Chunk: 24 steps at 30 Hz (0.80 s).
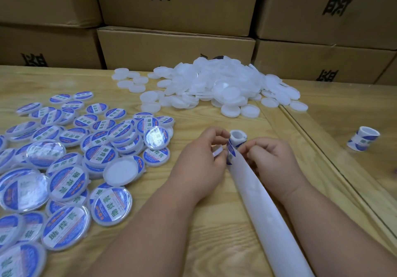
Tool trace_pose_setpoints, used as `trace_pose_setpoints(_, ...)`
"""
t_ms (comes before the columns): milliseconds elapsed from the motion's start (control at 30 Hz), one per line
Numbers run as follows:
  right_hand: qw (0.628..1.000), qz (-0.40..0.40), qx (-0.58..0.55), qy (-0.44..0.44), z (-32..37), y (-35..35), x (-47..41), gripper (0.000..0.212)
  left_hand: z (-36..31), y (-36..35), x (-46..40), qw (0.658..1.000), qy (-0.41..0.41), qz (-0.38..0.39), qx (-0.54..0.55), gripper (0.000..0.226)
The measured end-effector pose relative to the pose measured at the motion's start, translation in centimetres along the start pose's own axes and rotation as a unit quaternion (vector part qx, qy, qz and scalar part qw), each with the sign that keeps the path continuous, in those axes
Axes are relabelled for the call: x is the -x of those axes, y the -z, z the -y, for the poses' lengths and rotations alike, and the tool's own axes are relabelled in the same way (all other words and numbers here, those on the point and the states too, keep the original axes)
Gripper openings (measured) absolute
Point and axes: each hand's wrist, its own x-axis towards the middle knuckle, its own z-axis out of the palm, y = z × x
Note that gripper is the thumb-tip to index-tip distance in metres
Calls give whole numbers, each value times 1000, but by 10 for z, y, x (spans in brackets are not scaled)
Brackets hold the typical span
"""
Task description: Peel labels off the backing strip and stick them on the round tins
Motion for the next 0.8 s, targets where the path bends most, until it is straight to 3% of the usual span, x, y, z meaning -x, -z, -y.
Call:
trace_pose_setpoints(200,997,4,78,-3,-2,-6,-12,25,0,-4,-9,998,8,17,-58,42)
trace_pose_setpoints(433,999,9,33,-17,-1,-8,-20,27,-1,-6,-10,997,11,11,-73,37)
trace_pose_setpoints(800,994,74,72,27,2,8,-15,21,4,-4,-10,1000,22,-11,-13,6)
